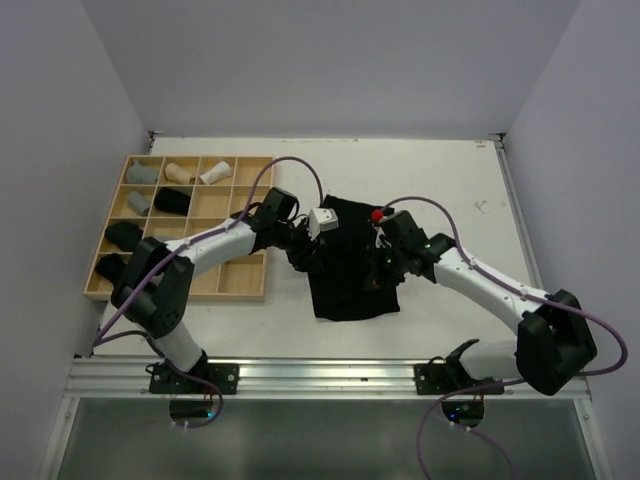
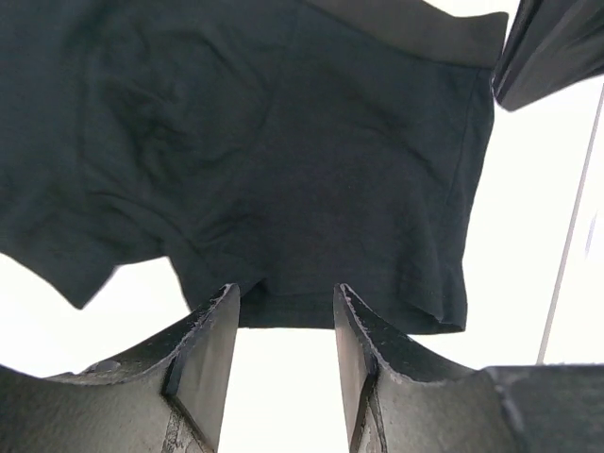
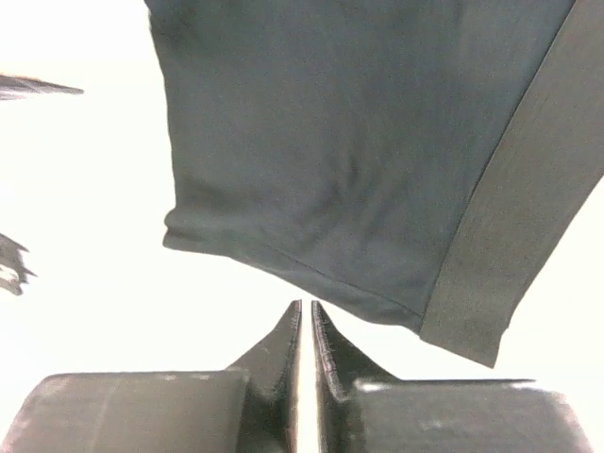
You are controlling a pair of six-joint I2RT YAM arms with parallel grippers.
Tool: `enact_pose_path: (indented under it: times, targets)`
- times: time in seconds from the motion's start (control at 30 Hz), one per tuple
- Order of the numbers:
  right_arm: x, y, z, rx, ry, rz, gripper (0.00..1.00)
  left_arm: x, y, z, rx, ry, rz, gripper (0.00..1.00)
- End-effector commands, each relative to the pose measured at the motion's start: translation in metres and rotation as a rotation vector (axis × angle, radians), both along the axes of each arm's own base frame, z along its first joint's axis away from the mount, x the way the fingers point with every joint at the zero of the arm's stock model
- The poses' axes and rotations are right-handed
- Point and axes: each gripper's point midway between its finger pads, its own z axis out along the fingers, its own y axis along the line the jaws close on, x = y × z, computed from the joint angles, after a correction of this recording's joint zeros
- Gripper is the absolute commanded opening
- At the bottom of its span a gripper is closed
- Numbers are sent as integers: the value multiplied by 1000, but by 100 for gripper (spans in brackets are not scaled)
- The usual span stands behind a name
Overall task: Roll the underwear
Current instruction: Flatten the underwear, then fold the underwear
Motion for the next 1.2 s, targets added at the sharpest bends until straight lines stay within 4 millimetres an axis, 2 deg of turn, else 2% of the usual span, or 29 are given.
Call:
enact_pose_path:
  times: [0.0,0.1,0.13,0.17,0.2,0.23,0.27,0.3,0.33,0.37,0.4,0.43,0.47,0.5,0.53,0.57,0.6,0.63,0.67,0.73,0.8,0.83,0.87,0.97,1.17]
  targets:
    - [40,3,50,36,-189,-65,15,3,4,12,-16,-63,-30,49]
    - [78,-9,71,1,-318,-127,31,28,1,27,-64,-75,29,51]
    - [96,-23,75,-4,-339,-181,36,37,1,32,-75,-80,49,53]
    - [114,-26,86,18,-380,-213,38,60,2,42,-93,-101,83,54]
    - [127,-31,82,28,-367,-237,43,72,3,47,-101,-100,110,54]
    - [145,-50,80,20,-368,-302,44,99,5,67,-126,-149,142,55]
    - [164,-54,91,34,-409,-328,45,114,7,62,-116,-148,169,56]
    - [178,-60,78,14,-388,-347,45,128,8,66,-123,-156,200,56]
    - [191,-69,77,5,-389,-377,48,141,8,71,-129,-172,217,57]
    - [210,-71,89,13,-422,-391,50,168,12,74,-121,-202,259,58]
    - [220,-72,83,5,-412,-398,50,179,13,73,-109,-214,279,58]
    - [231,-74,64,-11,-373,-402,51,190,13,70,-99,-217,295,58]
    - [247,-73,68,-6,-390,-405,52,205,10,63,-98,-218,297,59]
    - [255,-73,63,-9,-384,-409,52,213,8,60,-100,-215,309,59]
    - [265,-75,45,-29,-363,-416,53,224,7,50,-98,-205,324,59]
    - [274,-75,45,-30,-377,-420,54,230,4,48,-122,-192,337,59]
    - [281,-78,31,-39,-361,-425,54,237,3,50,-145,-192,343,59]
    - [291,-76,34,-21,-390,-419,55,239,0,40,-163,-165,338,59]
    - [296,-78,31,-28,-400,-419,55,246,-3,43,-194,-177,351,59]
    - [307,-80,22,-38,-418,-409,57,252,-5,33,-214,-165,362,59]
    - [313,-82,13,-47,-422,-391,57,258,-9,29,-243,-148,373,60]
    - [317,-82,12,-48,-436,-375,57,261,-11,20,-242,-132,375,60]
    - [318,-82,2,-59,-422,-367,58,263,-12,16,-245,-114,383,60]
    - [324,-84,-8,-71,-425,-344,59,268,-14,5,-246,-102,387,61]
    - [335,-92,-21,-101,-434,-310,61,272,-11,-16,-237,-56,416,62]
